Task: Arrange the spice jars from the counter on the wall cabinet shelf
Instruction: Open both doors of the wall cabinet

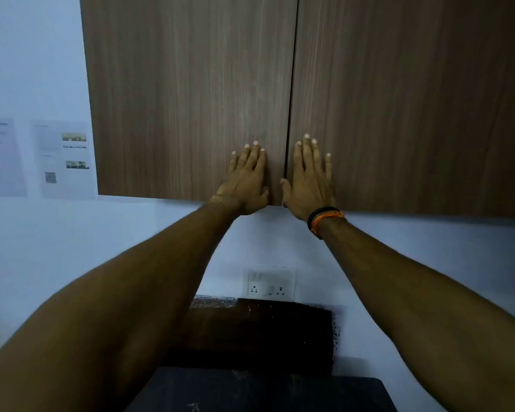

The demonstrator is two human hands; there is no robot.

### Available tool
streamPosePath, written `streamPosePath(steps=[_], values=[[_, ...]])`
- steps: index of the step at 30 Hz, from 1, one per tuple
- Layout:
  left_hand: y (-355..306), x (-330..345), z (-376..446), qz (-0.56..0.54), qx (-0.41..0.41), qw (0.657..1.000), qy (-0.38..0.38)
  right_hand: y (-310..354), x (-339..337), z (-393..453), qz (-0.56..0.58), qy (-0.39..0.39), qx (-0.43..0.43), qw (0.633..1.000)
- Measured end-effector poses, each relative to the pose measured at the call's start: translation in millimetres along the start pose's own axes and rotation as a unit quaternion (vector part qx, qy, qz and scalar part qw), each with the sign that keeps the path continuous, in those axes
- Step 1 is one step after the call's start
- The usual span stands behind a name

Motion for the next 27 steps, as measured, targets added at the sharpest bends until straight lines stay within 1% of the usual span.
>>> streamPosePath(steps=[6,15,23,27], values=[[4,4,1,0.001,0.006,1.000,0.000,-7,2,2,-0.002,0.021,0.006,1.000],[9,21,16,0.041,0.025,0.998,-0.026,-12,-11,15,0.013,-0.003,-0.016,1.000],[7,34,35,0.094,-0.007,0.995,-0.025,-16,-12,31,0.049,-0.039,-0.023,0.998],[-2,46,38,0.077,-0.046,0.995,-0.032,-16,-10,37,0.068,-0.044,-0.017,0.997]])
Point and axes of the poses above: each hand's wrist, its own z-axis towards the middle knuckle, its own x-axis out of the palm, y = z × x, the point moved 4 cm from there along z, towards the middle knuckle, and after that the axes turned 7 degrees about x, right-handed, at the moved point
